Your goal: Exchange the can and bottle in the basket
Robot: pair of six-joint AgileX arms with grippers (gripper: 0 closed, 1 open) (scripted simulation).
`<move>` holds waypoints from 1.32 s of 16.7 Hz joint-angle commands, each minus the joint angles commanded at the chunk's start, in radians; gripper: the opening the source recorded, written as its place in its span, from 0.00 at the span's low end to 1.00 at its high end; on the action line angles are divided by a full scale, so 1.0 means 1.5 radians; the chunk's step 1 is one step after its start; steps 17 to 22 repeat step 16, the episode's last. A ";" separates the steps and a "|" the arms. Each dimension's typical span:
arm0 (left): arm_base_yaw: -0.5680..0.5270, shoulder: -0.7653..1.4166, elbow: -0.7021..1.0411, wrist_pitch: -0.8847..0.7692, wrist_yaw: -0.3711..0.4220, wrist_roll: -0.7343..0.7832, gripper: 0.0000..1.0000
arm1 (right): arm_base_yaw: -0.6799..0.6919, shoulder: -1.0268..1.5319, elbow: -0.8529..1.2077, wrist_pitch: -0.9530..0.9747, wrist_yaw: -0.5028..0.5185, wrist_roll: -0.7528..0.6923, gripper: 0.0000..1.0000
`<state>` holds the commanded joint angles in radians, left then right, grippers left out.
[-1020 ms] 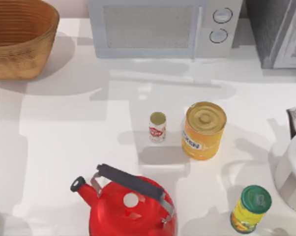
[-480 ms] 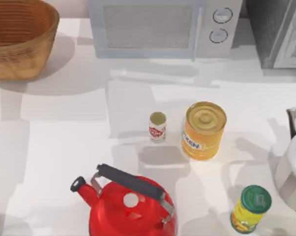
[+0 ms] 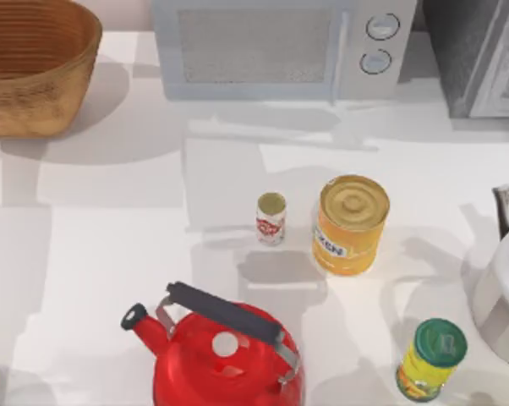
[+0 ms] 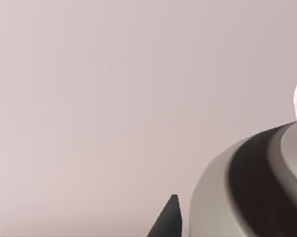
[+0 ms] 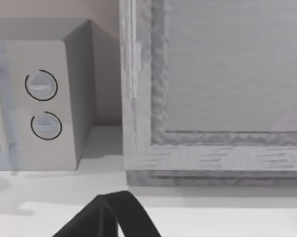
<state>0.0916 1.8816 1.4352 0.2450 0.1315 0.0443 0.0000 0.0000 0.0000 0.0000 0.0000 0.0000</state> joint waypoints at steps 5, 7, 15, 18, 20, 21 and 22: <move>0.000 0.000 0.000 0.000 0.000 0.000 0.60 | 0.000 0.000 0.000 0.000 0.000 0.000 1.00; 0.000 0.000 0.000 0.000 0.000 0.000 0.75 | 0.000 0.000 0.000 0.000 0.000 0.000 1.00; 0.000 0.000 0.000 0.000 0.000 0.000 1.00 | 0.000 0.000 0.000 0.000 0.000 0.000 1.00; 0.000 0.000 0.000 0.000 0.000 0.000 1.00 | 0.000 0.000 0.000 0.000 0.000 0.000 1.00; 0.000 0.000 0.000 0.000 0.000 0.000 1.00 | 0.000 0.000 0.000 0.000 0.000 0.000 1.00; 0.000 0.000 0.000 0.000 0.000 0.000 1.00 | 0.000 0.000 0.000 0.000 0.000 0.000 1.00; 0.000 0.000 0.000 0.000 0.000 0.000 1.00 | 0.000 0.000 0.000 0.000 0.000 0.000 1.00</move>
